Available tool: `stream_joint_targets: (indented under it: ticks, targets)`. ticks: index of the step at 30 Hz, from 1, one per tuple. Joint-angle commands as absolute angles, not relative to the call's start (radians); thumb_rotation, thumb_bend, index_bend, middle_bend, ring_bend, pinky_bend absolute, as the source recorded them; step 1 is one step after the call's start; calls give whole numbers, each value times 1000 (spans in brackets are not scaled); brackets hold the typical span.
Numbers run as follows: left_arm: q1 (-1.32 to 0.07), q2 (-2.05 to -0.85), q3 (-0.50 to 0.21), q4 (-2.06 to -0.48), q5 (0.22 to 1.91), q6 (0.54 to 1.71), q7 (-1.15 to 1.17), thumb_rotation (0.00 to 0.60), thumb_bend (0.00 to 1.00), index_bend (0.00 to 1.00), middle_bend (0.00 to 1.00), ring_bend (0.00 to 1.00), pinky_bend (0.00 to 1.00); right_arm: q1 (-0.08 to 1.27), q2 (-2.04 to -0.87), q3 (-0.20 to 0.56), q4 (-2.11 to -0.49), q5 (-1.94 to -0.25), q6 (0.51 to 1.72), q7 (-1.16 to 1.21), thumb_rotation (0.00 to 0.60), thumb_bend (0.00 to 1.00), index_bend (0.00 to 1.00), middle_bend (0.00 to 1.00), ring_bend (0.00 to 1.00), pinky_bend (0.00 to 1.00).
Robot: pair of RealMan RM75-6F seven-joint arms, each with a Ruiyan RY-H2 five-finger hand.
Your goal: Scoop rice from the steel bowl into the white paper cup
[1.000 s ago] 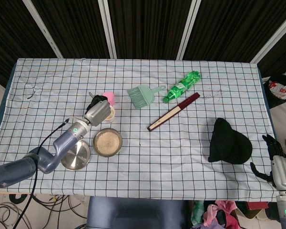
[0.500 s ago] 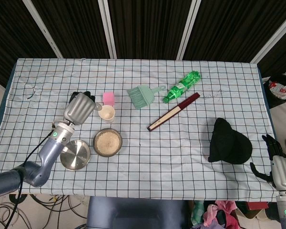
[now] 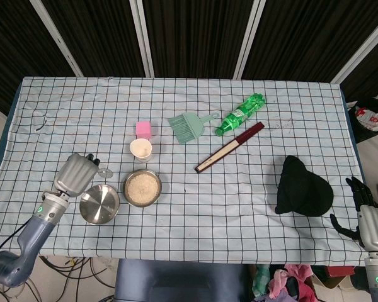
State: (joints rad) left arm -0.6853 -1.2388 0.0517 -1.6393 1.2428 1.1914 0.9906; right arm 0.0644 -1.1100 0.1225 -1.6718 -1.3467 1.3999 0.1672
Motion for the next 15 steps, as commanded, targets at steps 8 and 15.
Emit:
stream_joint_targets:
  ticks: [8, 15]
  targets:
    - [-616, -1313, 111, -1541, 1254, 1165, 930, 600, 456, 558, 587, 1000, 1000, 65, -1110, 124, -1671, -1343, 1399, 167, 600, 303, 77, 0, 0, 211]
    - [-594, -1387, 102, -1471, 1223, 1135, 910, 600, 450, 552, 583, 1000, 1000, 65, -1110, 124, -1671, -1344, 1400, 166, 600, 303, 77, 0, 0, 211]
